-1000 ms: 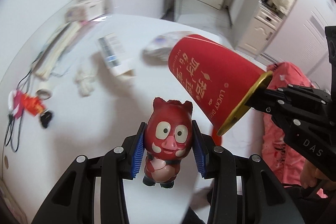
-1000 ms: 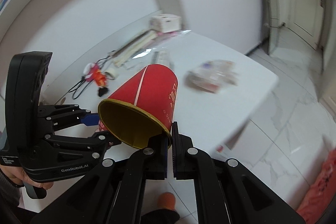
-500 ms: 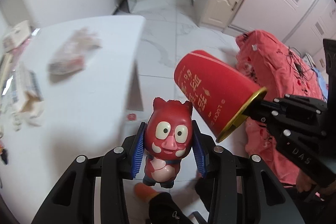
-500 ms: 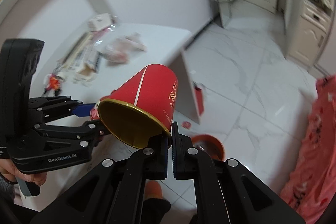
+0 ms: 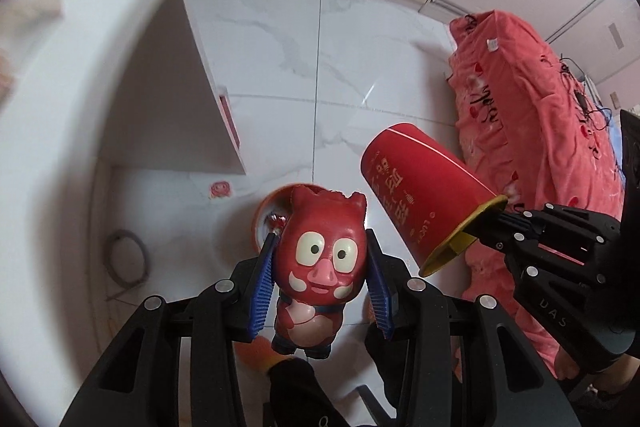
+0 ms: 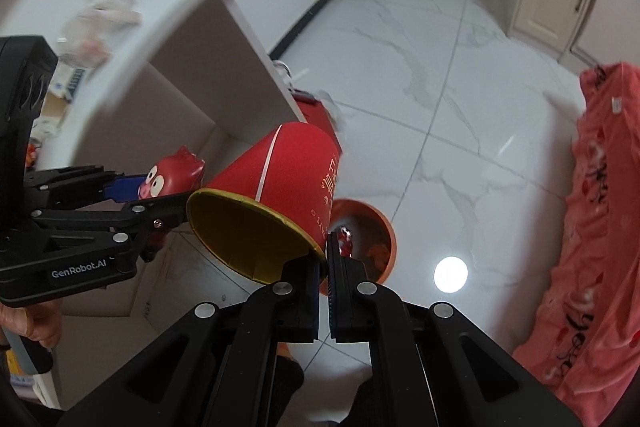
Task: Collect trash
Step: 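Carry the figurine and red cup in both tools over the orange bucket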
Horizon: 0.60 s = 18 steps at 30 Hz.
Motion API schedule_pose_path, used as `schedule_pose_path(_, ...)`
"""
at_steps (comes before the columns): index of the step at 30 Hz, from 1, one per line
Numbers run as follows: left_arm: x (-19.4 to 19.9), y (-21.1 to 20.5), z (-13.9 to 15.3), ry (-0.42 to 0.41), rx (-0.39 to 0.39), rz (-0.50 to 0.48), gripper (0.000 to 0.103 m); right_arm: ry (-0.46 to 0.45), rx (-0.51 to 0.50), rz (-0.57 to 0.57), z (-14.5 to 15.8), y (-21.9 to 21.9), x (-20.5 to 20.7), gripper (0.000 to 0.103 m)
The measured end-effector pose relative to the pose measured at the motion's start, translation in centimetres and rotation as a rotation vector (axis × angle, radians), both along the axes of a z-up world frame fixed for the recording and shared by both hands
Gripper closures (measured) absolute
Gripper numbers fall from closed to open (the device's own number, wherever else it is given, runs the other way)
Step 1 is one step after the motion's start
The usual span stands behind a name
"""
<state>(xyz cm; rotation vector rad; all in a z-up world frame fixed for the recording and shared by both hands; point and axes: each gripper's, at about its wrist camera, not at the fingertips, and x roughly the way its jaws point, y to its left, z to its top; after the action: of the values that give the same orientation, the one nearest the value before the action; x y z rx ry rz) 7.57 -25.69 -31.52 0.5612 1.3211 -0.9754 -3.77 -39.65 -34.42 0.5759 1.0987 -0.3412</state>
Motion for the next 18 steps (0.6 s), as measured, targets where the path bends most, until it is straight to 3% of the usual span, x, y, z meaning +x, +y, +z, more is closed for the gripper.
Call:
schedule_pose_path(9,0.5,-2.1,-6.1,0.058,0.043,-0.016,0.060,0.057,0.032,-0.023,-6.2,-1.4,0.9,0.099)
schedule_pose_path(16,1.1,-2.5,-7.7,0.050,0.070,-0.041,0.059,0.076,0.043,-0.031,-8.1,-2.0,1.2,0.099)
schedule_pose_path(18,1.2,-2.6,-7.7,0.051,0.068,-0.037,0.051,0.083,0.044,-0.035,-8.3,-2.0,1.2,0.099)
